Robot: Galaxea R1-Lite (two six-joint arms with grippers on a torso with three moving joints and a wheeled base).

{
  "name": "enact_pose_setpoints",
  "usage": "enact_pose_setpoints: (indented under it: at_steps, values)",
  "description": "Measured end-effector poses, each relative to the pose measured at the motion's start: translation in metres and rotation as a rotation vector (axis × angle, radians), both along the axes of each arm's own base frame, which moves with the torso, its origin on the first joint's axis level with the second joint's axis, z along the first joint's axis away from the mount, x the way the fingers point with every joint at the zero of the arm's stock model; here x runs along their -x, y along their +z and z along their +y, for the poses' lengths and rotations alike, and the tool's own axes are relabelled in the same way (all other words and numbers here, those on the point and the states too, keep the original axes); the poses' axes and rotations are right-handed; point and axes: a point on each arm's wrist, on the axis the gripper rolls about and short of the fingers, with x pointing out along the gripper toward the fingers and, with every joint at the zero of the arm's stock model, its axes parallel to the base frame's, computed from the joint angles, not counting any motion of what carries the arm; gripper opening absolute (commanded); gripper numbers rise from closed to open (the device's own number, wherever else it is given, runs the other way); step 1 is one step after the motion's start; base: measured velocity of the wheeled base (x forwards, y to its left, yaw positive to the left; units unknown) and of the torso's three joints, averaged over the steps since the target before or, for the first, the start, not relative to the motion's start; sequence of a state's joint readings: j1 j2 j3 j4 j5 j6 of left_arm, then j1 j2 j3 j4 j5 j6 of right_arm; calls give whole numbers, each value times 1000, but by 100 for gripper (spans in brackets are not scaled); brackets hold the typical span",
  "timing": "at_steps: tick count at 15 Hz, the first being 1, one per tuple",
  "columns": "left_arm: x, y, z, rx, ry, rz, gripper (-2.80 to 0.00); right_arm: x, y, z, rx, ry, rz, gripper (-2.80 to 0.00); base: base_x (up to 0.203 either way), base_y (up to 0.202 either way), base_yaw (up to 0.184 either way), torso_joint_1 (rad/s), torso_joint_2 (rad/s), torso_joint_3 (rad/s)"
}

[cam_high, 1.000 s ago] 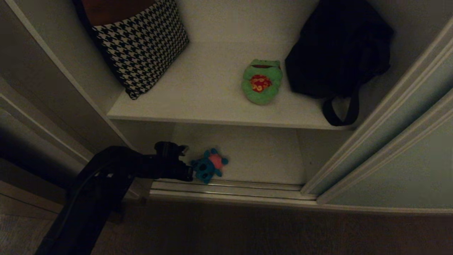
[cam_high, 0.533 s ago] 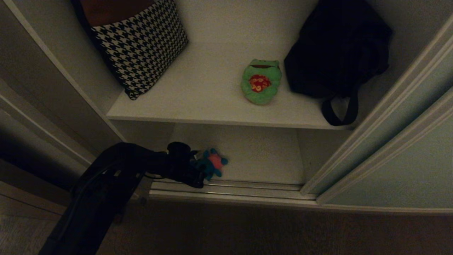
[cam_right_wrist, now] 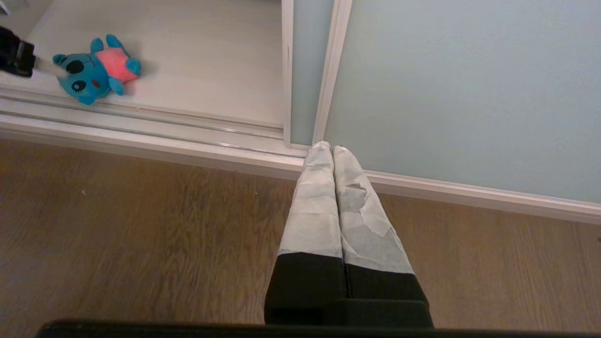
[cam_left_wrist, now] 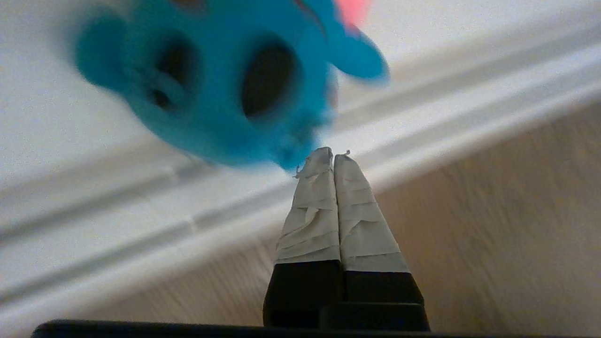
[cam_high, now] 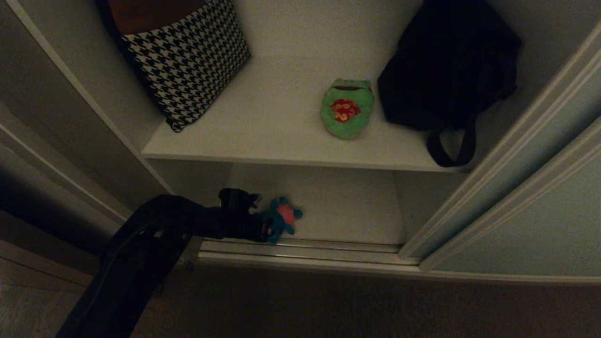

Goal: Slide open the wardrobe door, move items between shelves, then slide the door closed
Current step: Place the green doll on the lower shelf

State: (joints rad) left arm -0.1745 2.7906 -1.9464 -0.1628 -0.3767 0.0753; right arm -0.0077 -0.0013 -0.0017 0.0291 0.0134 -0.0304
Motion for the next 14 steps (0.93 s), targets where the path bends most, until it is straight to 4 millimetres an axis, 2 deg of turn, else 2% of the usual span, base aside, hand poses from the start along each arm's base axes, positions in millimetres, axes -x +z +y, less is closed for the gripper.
enact_pose_setpoints:
  at_steps: [4, 6, 7, 10, 14]
  values:
    - [-11, 18, 1, 60, 87, -192, -280, 0, 0, 0, -1, 0, 0, -280, 0, 0, 0, 0, 0, 0]
    - [-5, 21, 4, 71, 107, -178, -280, 0, 0, 0, 0, 0, 0, -280, 0, 0, 0, 0, 0, 0]
    - [2, 21, 3, 65, 102, -153, -280, 0, 0, 0, -1, 0, 0, -280, 0, 0, 0, 0, 0, 0]
    - [32, 40, 5, 44, 91, -72, -280, 0, 0, 0, 0, 0, 0, -280, 0, 0, 0, 0, 0, 0]
    - [90, 80, 9, 17, 86, -1, -280, 0, 0, 0, -1, 0, 0, -280, 0, 0, 0, 0, 0, 0]
